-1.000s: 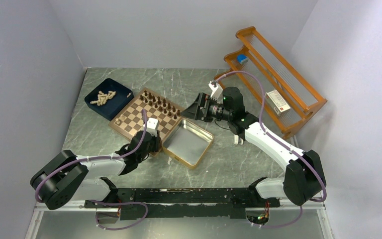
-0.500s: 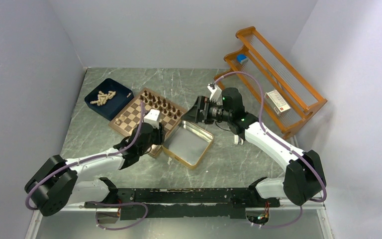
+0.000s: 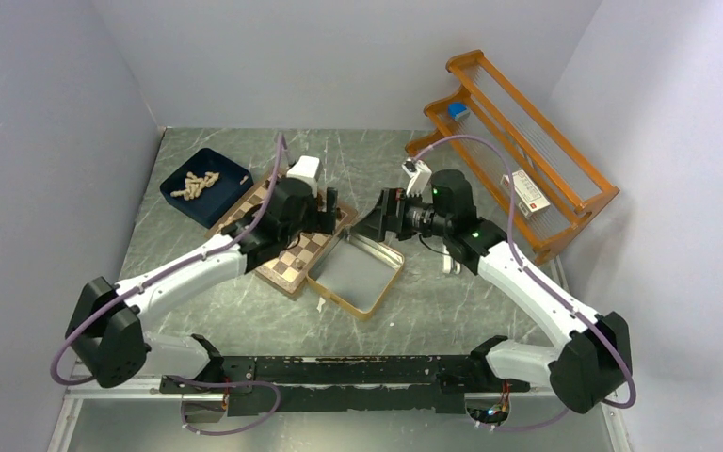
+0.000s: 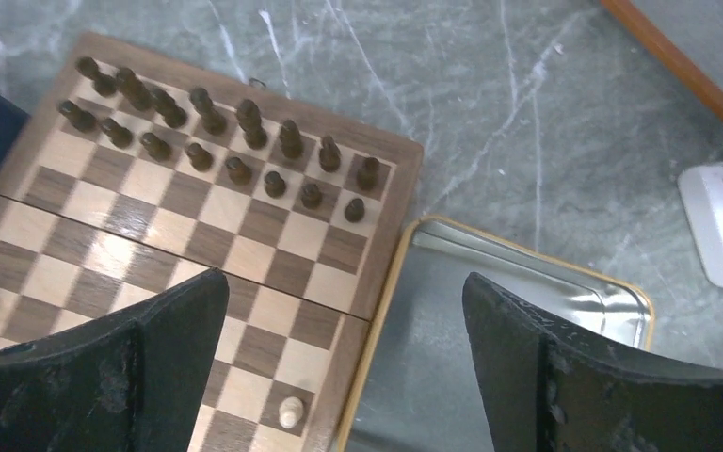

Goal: Set up the chess pieces on the board
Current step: Pick up the chess piece from the storage box.

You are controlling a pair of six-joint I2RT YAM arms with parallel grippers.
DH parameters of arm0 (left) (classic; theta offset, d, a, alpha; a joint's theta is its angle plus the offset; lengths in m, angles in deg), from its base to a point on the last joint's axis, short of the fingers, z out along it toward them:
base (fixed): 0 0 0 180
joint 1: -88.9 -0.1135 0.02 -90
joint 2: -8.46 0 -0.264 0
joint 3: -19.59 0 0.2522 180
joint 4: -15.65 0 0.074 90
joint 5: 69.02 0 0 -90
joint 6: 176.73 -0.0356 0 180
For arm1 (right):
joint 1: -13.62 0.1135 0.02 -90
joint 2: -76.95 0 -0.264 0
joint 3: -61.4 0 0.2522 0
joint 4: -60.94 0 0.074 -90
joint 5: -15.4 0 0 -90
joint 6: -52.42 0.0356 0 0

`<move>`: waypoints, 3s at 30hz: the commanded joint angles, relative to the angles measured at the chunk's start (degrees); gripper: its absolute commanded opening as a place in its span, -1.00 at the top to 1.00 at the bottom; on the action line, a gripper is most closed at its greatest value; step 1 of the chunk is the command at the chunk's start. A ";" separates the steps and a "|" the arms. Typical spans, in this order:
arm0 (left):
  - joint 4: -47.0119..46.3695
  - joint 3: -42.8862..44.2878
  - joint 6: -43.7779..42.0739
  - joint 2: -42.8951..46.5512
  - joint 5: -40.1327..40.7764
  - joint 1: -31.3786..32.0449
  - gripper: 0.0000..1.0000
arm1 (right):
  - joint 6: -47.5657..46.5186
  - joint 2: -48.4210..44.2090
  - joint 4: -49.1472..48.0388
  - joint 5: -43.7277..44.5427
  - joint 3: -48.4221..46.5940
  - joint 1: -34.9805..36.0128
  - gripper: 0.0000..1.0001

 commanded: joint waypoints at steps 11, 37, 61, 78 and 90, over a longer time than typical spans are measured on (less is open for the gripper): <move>16.96 19.98 -9.51 -10.30 -1.59 -21.97 -0.80 | -6.33 -1.81 3.67 3.61 0.18 0.13 -1.00; 16.17 37.20 -22.17 -37.25 -13.82 -49.90 -0.09 | 0.28 -1.46 -1.08 8.88 0.63 0.13 -1.00; 11.66 41.69 -25.63 -48.44 -21.23 -50.67 0.07 | 0.33 2.54 -1.91 8.47 -1.30 0.13 -1.00; 10.10 40.97 -26.72 -51.06 -21.98 -50.66 0.20 | -0.74 2.63 -1.54 9.11 -1.28 0.13 -1.00; 12.10 41.94 -26.96 -52.96 -20.86 -50.63 0.21 | -1.37 2.53 -1.40 9.35 -1.42 0.20 -1.00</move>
